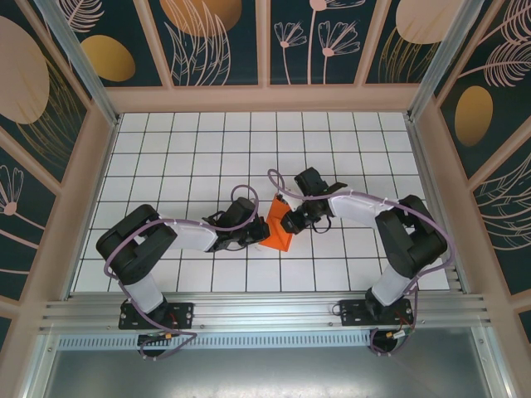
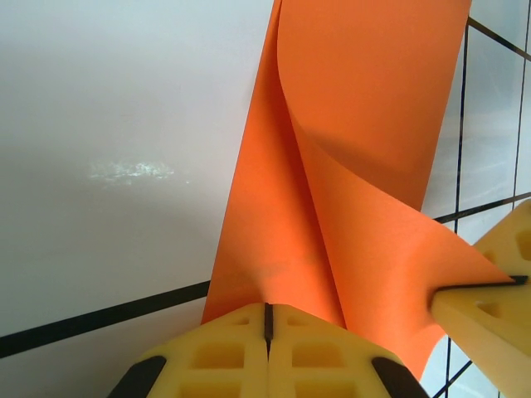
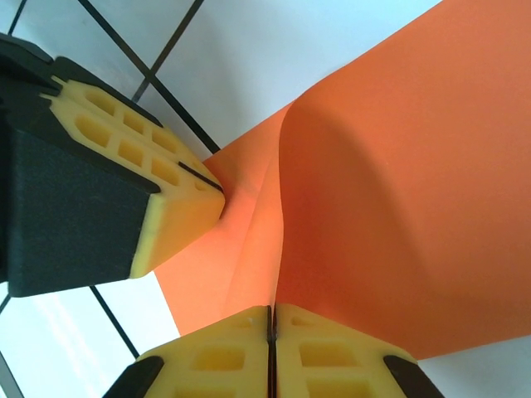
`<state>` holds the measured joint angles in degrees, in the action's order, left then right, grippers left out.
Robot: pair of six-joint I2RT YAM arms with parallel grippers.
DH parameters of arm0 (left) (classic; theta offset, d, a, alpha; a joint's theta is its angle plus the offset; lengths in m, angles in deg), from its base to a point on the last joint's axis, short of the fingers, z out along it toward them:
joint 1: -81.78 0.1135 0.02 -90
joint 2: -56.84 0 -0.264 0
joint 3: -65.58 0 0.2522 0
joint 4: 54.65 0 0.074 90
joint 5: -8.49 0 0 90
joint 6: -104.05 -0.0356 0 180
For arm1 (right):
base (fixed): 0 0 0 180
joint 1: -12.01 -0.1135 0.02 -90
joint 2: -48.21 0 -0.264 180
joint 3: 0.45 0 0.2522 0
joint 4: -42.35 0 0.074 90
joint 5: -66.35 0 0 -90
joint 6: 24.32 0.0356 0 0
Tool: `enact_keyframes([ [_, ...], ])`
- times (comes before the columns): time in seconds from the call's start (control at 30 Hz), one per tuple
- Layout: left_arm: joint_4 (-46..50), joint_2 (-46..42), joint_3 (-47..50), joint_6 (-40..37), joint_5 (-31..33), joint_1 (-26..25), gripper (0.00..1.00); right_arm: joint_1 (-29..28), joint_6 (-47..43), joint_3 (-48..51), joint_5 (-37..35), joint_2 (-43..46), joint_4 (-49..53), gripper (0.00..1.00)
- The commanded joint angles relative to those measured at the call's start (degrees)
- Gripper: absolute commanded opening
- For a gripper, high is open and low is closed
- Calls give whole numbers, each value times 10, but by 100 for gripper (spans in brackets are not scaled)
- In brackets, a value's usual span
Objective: Fold a paper plane with a square sheet of paper (pick it up from the middle)
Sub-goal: Fold the triangle a second time at the center of the table.
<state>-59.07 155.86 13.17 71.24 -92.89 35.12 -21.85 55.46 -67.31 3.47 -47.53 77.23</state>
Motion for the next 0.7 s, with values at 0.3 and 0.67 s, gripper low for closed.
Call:
enact_keyframes([
  [0.3,66,23,3,-13,11,-4,8,12,-62,21,9,-2,-52,8],
  [0.67,66,22,4,-14,11,-4,8,16,-63,26,4,-9,-57,9],
])
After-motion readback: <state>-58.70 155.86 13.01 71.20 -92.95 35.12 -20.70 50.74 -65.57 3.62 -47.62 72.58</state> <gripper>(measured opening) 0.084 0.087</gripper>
